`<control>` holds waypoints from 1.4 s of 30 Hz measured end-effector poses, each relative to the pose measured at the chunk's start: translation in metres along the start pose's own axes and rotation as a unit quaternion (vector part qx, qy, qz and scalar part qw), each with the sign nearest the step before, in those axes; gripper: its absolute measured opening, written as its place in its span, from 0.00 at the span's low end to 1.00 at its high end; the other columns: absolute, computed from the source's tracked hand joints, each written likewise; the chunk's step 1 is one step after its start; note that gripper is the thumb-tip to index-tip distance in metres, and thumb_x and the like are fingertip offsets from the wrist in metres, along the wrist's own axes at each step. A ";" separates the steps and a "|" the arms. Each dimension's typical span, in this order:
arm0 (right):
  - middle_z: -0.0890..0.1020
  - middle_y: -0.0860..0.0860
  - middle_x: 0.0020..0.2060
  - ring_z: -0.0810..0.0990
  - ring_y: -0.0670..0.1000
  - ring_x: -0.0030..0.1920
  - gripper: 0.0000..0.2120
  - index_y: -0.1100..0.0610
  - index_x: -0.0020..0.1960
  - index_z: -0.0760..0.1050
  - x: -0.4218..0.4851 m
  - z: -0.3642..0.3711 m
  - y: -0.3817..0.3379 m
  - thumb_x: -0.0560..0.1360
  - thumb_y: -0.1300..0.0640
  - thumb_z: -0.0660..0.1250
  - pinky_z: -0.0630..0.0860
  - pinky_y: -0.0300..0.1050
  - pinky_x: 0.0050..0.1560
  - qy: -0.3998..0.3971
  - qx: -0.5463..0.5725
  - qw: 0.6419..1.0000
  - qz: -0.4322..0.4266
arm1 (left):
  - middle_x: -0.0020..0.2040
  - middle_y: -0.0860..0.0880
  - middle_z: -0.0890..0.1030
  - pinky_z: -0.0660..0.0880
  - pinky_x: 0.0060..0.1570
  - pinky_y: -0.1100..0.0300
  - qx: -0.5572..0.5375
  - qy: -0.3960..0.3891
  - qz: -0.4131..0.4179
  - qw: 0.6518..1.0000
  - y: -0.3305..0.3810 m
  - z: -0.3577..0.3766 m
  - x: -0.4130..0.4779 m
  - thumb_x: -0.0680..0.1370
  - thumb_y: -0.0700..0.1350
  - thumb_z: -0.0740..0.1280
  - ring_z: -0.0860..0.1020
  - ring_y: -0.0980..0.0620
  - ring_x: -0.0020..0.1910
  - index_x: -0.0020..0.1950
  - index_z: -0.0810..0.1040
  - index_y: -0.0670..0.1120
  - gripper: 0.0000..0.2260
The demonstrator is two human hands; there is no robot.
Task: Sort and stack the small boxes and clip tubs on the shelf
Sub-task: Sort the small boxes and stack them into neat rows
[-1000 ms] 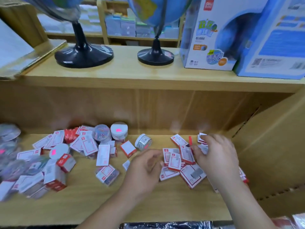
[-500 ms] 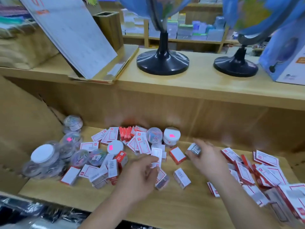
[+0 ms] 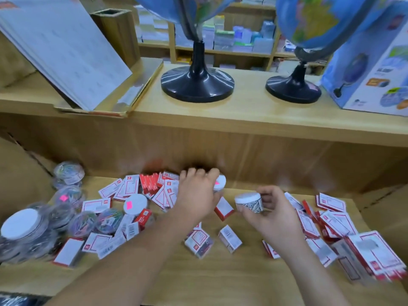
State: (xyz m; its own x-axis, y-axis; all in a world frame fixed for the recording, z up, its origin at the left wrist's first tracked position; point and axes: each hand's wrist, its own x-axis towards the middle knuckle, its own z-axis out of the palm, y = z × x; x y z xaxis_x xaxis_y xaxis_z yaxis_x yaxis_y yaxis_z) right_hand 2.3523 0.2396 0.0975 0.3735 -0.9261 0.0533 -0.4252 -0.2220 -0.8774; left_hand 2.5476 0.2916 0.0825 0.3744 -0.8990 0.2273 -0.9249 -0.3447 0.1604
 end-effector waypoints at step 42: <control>0.80 0.49 0.50 0.80 0.50 0.53 0.15 0.53 0.55 0.81 -0.020 0.364 -0.176 0.69 0.53 0.78 0.76 0.44 0.56 -0.310 -0.051 0.916 -0.249 | 0.68 0.47 0.74 0.71 0.62 0.56 -0.047 0.207 -0.267 0.940 -0.247 -0.121 -0.226 0.76 0.51 0.71 0.73 0.45 0.63 0.67 0.76 0.46 0.21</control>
State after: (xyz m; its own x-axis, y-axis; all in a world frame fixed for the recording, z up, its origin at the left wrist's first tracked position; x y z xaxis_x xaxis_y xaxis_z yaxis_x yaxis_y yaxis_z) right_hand 2.7199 0.4080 0.0779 0.9249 -0.3586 0.1267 -0.1379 -0.6266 -0.7670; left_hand 2.6989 0.6129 0.1081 0.7951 -0.4164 0.4410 -0.5954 -0.6743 0.4368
